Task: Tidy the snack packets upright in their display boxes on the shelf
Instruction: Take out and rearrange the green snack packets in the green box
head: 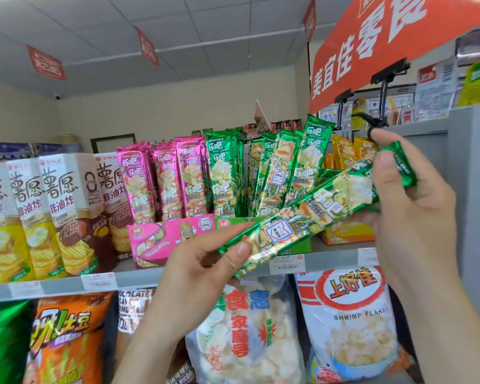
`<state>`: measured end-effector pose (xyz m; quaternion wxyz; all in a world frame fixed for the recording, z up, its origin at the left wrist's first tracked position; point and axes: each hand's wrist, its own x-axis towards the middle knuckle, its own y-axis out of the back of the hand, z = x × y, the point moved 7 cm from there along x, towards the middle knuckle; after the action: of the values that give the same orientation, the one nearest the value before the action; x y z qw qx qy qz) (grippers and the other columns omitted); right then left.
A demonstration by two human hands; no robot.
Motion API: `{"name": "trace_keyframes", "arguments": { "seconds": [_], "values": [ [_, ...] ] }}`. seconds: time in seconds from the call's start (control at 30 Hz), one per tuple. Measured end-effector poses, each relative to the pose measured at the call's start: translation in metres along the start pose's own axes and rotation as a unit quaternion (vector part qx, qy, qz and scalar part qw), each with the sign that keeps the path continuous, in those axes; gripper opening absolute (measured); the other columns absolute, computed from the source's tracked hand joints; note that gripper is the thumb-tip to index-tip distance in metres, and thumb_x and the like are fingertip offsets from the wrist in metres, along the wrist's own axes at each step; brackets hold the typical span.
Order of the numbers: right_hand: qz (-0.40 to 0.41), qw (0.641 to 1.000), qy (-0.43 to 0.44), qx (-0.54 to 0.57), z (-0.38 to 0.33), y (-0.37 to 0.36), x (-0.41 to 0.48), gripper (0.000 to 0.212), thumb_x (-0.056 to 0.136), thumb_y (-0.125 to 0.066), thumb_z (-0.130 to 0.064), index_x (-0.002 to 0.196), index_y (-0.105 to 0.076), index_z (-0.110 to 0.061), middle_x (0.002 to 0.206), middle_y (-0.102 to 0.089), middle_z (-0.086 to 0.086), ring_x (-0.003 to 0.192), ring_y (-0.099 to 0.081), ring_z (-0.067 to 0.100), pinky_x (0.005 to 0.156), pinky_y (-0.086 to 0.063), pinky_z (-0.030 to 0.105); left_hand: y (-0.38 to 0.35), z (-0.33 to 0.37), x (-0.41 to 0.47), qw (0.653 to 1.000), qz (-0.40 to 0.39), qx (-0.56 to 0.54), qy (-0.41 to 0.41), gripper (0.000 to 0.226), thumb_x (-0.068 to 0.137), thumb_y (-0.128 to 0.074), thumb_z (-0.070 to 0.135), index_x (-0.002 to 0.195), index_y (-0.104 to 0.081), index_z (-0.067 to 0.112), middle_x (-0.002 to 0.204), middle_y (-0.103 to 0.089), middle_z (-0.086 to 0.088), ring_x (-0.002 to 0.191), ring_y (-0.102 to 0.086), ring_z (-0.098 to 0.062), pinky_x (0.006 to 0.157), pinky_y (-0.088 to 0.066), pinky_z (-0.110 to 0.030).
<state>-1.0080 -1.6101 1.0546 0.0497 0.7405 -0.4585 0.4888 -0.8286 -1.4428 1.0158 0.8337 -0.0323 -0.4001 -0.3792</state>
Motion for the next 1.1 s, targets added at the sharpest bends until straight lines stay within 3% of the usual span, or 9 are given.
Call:
{"name": "trace_keyframes", "arguments": {
  "seconds": [0.07, 0.2, 0.33, 0.43, 0.57, 0.67, 0.83, 0.97, 1.1],
  "values": [
    [0.015, 0.999, 0.029, -0.033, -0.007, -0.002, 0.007, 0.025, 0.097, -0.052, -0.039, 0.116, -0.068, -0.039, 0.1, -0.069, -0.008, 0.086, -0.065, 0.019, 0.058, -0.06, 0.048, -0.001, 0.005, -0.001, 0.999, 0.019, 0.032, -0.037, 0.027, 0.085, -0.064, 0.039, 0.106, -0.067, 0.055, 0.099, -0.074, 0.019, 0.084, -0.067, 0.001, 0.068, -0.057, -0.021],
    [-0.05, 0.999, -0.005, 0.018, -0.008, -0.014, 0.017, 0.023, 0.099, -0.052, -0.038, 0.114, -0.069, -0.032, 0.097, -0.071, -0.009, 0.077, -0.067, 0.012, 0.054, -0.057, 0.036, -0.002, 0.003, -0.003, 0.993, 0.063, 0.075, -0.068, 0.026, 0.087, -0.063, 0.048, 0.113, -0.068, 0.044, 0.1, -0.074, 0.016, 0.094, -0.066, 0.001, 0.081, -0.052, -0.02],
    [-0.145, 0.985, -0.064, 0.064, -0.003, -0.023, 0.029, 0.041, 0.073, -0.072, -0.03, 0.113, -0.065, -0.028, 0.1, -0.073, 0.0, 0.084, -0.069, 0.017, 0.062, -0.058, 0.033, -0.012, 0.009, 0.002, 0.981, 0.016, 0.18, -0.077, 0.026, 0.085, -0.06, 0.049, 0.108, -0.071, 0.042, 0.098, -0.073, 0.024, 0.094, -0.066, 0.007, 0.082, -0.053, -0.02],
    [-0.145, 0.989, -0.001, 0.018, -0.015, -0.024, 0.043, 0.044, 0.066, -0.079, -0.027, 0.107, -0.065, -0.029, 0.1, -0.074, 0.0, 0.094, -0.07, 0.019, 0.072, -0.057, 0.027, -0.018, 0.037, 0.026, 0.953, -0.03, 0.271, -0.135, 0.021, 0.086, -0.059, 0.041, 0.099, -0.075, 0.034, 0.088, -0.071, 0.025, 0.085, -0.064, 0.011, 0.078, -0.05, -0.016],
    [-0.123, 0.987, 0.093, 0.031, -0.045, -0.028, 0.072, 0.041, 0.071, -0.081, -0.04, 0.107, -0.063, -0.03, 0.099, -0.071, -0.008, 0.094, -0.065, 0.014, 0.085, -0.055, 0.038, 0.003, 0.099, 0.092, 0.947, 0.068, 0.251, -0.187, 0.024, 0.083, -0.059, 0.021, 0.098, -0.076, 0.03, 0.081, -0.072, 0.021, 0.077, -0.064, 0.006, 0.068, -0.046, -0.007],
    [-0.116, 0.981, 0.155, 0.015, -0.062, -0.031, 0.089, 0.038, 0.078, -0.079, -0.035, 0.109, -0.059, -0.028, 0.1, -0.07, -0.01, 0.094, -0.064, 0.013, 0.087, -0.054, 0.04, -0.013, 0.117, 0.154, 0.908, -0.01, 0.377, -0.181, 0.026, 0.084, -0.062, 0.014, 0.104, -0.074, 0.026, 0.092, -0.072, 0.012, 0.085, -0.063, -0.002, 0.084, -0.05, -0.021],
    [-0.125, 0.973, 0.192, -0.016, -0.062, -0.043, 0.102, 0.033, 0.084, -0.072, -0.01, 0.107, -0.055, -0.027, 0.095, -0.064, -0.006, 0.086, -0.062, 0.004, 0.079, -0.052, 0.025, -0.053, 0.076, 0.21, 0.799, -0.205, 0.545, -0.149, 0.042, 0.086, -0.063, 0.039, 0.125, -0.062, 0.025, 0.123, -0.067, 0.001, 0.109, -0.06, -0.017, 0.092, -0.045, -0.026],
    [-0.17, 0.967, 0.181, -0.052, -0.046, -0.063, 0.1, 0.036, 0.082, -0.073, -0.006, 0.103, -0.054, -0.028, 0.086, -0.064, -0.013, 0.078, -0.061, -0.003, 0.074, -0.052, 0.019, -0.051, 0.056, 0.221, 0.763, -0.206, 0.589, -0.172, 0.03, 0.083, -0.069, 0.034, 0.108, -0.068, 0.017, 0.105, -0.072, -0.003, 0.08, -0.056, -0.018, 0.073, -0.038, -0.023],
    [-0.22, 0.956, 0.156, -0.119, -0.024, -0.084, 0.097, 0.034, 0.08, -0.076, -0.014, 0.103, -0.057, -0.03, 0.086, -0.065, -0.013, 0.079, -0.063, 0.002, 0.076, -0.056, 0.027, -0.035, 0.049, 0.231, 0.752, -0.215, 0.611, -0.124, 0.033, 0.078, -0.073, 0.037, 0.061, -0.053, 0.019, 0.046, -0.054, 0.017, 0.048, -0.046, -0.007, 0.048, -0.036, -0.02]
  ]
}}
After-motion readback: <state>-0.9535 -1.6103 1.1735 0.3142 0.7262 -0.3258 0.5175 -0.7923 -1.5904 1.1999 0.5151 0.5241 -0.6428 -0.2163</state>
